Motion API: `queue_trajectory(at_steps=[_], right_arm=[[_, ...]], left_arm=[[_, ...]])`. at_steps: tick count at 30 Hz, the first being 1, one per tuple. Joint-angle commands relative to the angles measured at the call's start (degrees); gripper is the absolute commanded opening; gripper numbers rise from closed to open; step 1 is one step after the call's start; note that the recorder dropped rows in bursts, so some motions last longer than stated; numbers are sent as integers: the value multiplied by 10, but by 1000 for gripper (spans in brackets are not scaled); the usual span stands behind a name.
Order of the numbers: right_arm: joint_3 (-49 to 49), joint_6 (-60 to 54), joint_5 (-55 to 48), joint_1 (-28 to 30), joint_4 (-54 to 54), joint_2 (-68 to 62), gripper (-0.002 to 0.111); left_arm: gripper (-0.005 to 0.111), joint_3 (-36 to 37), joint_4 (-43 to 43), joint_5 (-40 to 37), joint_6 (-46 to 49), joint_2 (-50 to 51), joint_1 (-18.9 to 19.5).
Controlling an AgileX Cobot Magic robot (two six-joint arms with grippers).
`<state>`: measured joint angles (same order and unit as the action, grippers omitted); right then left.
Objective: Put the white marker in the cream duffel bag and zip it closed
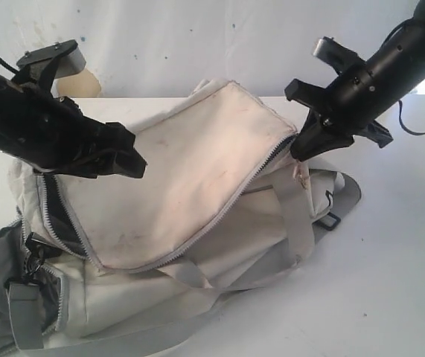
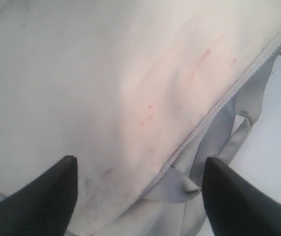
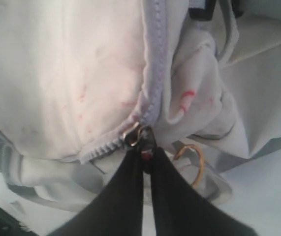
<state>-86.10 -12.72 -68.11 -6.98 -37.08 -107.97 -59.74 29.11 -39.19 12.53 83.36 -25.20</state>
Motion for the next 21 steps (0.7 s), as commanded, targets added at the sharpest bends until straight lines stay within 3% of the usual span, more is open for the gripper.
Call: queue_trajectory(at_steps=[1, 8, 16, 21], right_arm=[[-1, 20, -5, 0, -102, 5, 0], [-1, 30, 71, -4, -174, -26, 0], [-1, 33, -18, -4, -102, -42, 0], [-1, 33, -18, -4, -94, -42, 20]], left_arm=[[78, -4, 24, 14, 12, 0, 0], [78, -4, 26, -14, 18, 0, 0], [78, -3, 115, -23, 50, 0, -1], [78, -3, 210, 0, 123, 0, -2]])
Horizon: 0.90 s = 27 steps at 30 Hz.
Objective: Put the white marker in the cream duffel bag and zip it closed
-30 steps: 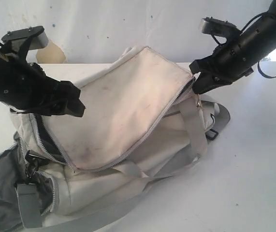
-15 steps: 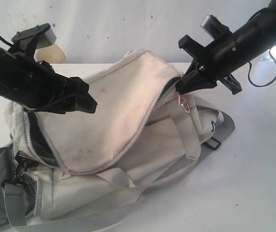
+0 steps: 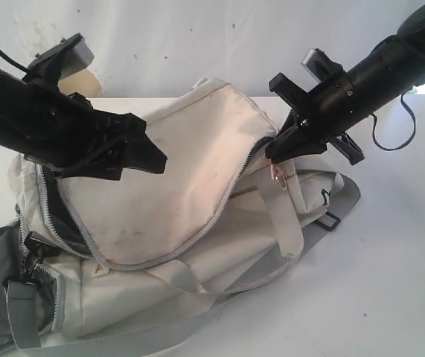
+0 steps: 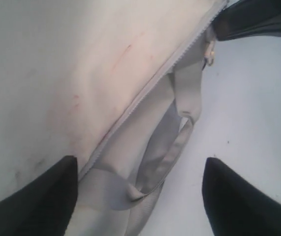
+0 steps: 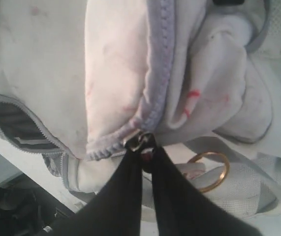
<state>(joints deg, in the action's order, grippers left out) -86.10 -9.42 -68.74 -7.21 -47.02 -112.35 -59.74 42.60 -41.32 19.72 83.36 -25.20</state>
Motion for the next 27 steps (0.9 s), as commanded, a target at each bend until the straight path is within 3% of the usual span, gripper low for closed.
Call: queue_trajectory(at_steps=[1, 5, 7, 10, 16, 21, 27], right_arm=[[-1, 0, -12, -2, 5, 2, 25], [-1, 6, -12, -2, 7, 3, 46], [-1, 6, -12, -2, 10, 3, 50], [-1, 6, -12, -2, 26, 9, 50], [-1, 6, -12, -2, 158, 46, 46], [-1, 6, -12, 0, 192, 69, 46], [-1, 6, 72, 13, 207, 66, 46]], left_arm=[[78, -3, 88, 24, 62, 0, -3], [78, -3, 102, 48, 74, 4, -23], [78, -3, 102, 58, 76, 13, -39], [78, -3, 105, 72, 77, 32, -64], [78, -3, 133, 119, 90, 74, -112], [78, -4, 249, 195, 158, 92, -150], [78, -4, 416, 212, 287, 113, -178]])
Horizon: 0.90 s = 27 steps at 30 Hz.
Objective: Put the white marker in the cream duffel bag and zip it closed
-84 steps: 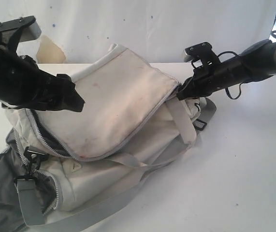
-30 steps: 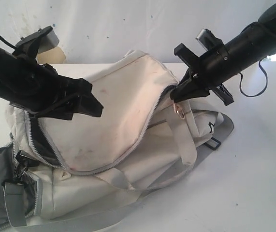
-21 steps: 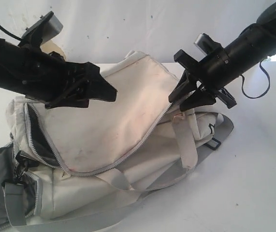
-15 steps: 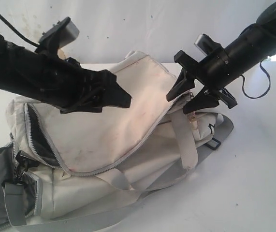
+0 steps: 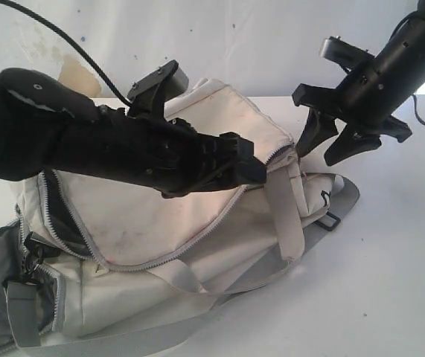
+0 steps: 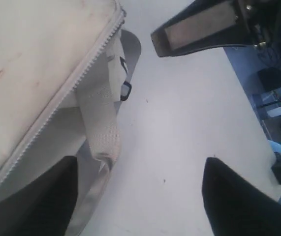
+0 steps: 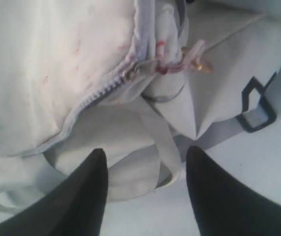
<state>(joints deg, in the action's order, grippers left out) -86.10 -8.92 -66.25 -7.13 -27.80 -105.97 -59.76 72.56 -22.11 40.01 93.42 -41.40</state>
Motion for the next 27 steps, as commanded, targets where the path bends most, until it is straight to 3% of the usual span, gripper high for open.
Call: queue_trajectory(at_steps=[1, 4, 11, 14, 18, 22, 27], right_arm=[[-1, 1, 48, 15, 14, 3, 46], [-1, -2, 48, 15, 9, 3, 46], [-1, -43, 98, 15, -14, 3, 46], [-1, -75, 95, 15, -35, 1, 46], [-1, -87, 95, 15, -49, -6, 46], [-1, -91, 91, 15, -53, -17, 46], [-1, -112, 120, 15, -64, -25, 46]], left_arm=[[78, -4, 155, 24, 107, 18, -19], [78, -4, 273, 30, 164, 37, -27], [78, -10, 274, -4, 200, 68, -27], [72, -10, 227, 20, 176, 63, -25], [60, -10, 77, 25, 27, 26, 7], [69, -13, -126, -48, -143, -20, 71], [70, -44, -445, -158, -381, -59, 150]])
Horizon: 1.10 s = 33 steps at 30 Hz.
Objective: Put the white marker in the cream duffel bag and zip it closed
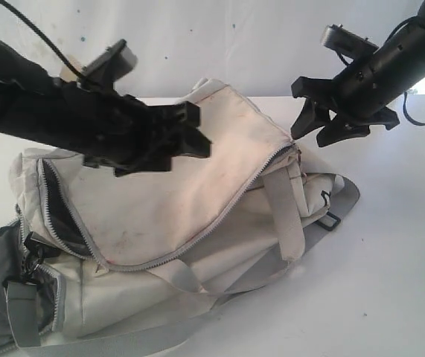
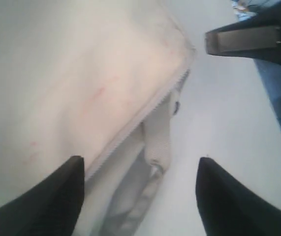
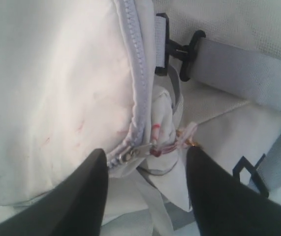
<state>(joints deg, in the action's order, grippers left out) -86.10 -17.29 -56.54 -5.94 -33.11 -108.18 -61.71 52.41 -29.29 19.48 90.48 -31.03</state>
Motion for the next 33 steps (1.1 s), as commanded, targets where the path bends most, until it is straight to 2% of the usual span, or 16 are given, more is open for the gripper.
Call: queue_trajectory(at_steps=[1, 3, 6, 10, 13, 17, 20, 24, 28, 33], right_arm=[[-1, -41, 27, 3, -14, -4, 46], [-1, -52, 35, 3, -21, -6, 46], [-1, -55, 56, 3, -21, -6, 46], [-1, -55, 74, 3, -25, -9, 46], [-1, -56, 75, 3, -38, -16, 46], [-1, -72, 76, 3, -62, -30, 46], [-1, -90, 93, 3, -70, -33, 46], [-1, -111, 123, 3, -78, -33, 46], [-1, -111, 139, 3, -79, -33, 46], [-1, -112, 140, -1, -86, -33, 46]], left_arm=[[70, -30, -287, -104, -205, -34, 54], [73, -44, -364, -161, -265, -41, 70], [83, -58, -453, -234, -300, -42, 81], [85, -61, -559, -267, -348, -42, 81], [85, -61, -606, -287, -371, -42, 82], [83, -63, -608, -306, -374, -41, 114], [83, -63, -588, -284, -370, -41, 148], [83, -62, -544, -232, -350, -39, 173], [83, -62, -493, -197, -327, -13, 178], [83, -62, -489, -186, -326, 25, 178]])
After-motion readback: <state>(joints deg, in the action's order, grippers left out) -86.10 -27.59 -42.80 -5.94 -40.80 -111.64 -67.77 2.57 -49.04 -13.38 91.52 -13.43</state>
